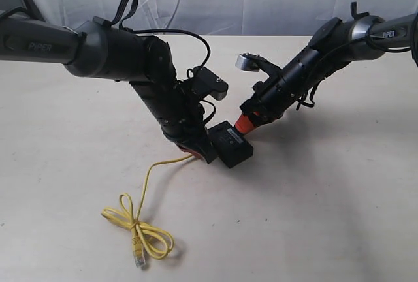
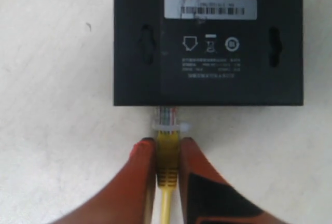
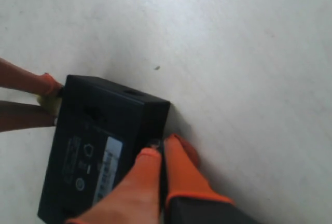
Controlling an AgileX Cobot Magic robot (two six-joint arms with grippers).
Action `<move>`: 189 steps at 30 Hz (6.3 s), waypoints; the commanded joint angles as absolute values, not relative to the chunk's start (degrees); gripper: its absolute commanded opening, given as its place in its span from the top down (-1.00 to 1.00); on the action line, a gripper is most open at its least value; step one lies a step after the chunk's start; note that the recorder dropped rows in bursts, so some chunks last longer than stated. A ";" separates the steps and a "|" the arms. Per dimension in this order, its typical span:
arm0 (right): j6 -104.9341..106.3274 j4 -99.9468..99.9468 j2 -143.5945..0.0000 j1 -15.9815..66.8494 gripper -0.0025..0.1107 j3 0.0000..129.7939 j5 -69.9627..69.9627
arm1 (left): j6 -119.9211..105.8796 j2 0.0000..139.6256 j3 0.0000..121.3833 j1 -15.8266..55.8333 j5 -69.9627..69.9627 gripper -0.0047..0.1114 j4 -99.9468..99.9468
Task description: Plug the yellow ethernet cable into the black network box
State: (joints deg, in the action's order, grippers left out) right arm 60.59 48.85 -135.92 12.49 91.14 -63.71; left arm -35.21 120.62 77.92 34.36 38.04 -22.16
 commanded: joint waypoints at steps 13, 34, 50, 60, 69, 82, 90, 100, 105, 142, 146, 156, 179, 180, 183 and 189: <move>60.77 46.50 -136.53 12.65 0.97 90.65 -65.21 | -34.64 119.76 78.16 34.83 32.78 0.92 -23.95; 63.29 50.94 -136.53 13.51 0.97 90.65 -68.10 | -37.10 120.92 81.85 34.97 31.00 0.92 -26.79; 58.12 42.62 -131.75 12.62 0.97 90.65 -63.95 | -36.37 121.02 81.95 34.86 36.66 0.92 -21.85; 50.33 35.37 -126.13 8.52 0.97 90.65 -57.75 | -36.37 121.15 81.95 34.86 37.52 0.92 -21.97; 46.19 28.89 -124.34 7.32 0.97 90.65 -58.77 | -36.37 123.68 81.95 34.86 37.66 0.92 -22.50; 39.04 25.79 -120.48 7.32 0.97 90.65 -59.53 | -32.15 122.45 82.46 34.86 42.97 -0.64 -19.56; 30.62 19.39 -115.33 7.32 0.97 90.65 -59.25 | -24.79 114.92 84.34 34.86 46.30 -0.64 -8.43; 14.95 0.47 -102.57 7.32 0.97 89.36 -59.32 | -14.91 103.89 84.34 33.05 54.12 0.89 8.35; 14.08 -0.37 -96.38 7.32 0.97 84.87 -59.35 | -13.68 99.47 83.15 28.07 56.99 0.91 6.50; 3.80 0.58 -30.18 7.32 0.97 29.03 -16.30 | -8.50 36.25 33.11 16.59 22.55 0.91 -3.69; 3.80 2.01 -23.66 7.32 0.97 24.28 -11.43 | -8.50 29.97 29.25 16.59 19.70 0.91 -4.81; 3.80 5.87 -14.46 7.32 0.97 15.32 -3.63 | -8.50 17.31 22.22 16.59 12.61 0.91 -6.32; 3.80 8.30 -14.41 7.32 0.97 14.96 -5.73 | -4.83 11.52 22.22 12.08 16.95 0.91 -2.62; 3.80 8.30 -14.41 7.32 0.97 14.96 -5.73 | -4.83 10.87 21.97 11.16 17.37 0.91 -2.62; 3.80 8.30 -14.41 7.32 0.97 14.96 -5.73 | -4.24 8.99 19.60 8.80 16.02 0.91 -2.74; 3.80 8.30 -14.41 7.32 0.97 14.96 -5.73 | 0.47 4.75 12.04 5.93 13.27 0.91 -2.74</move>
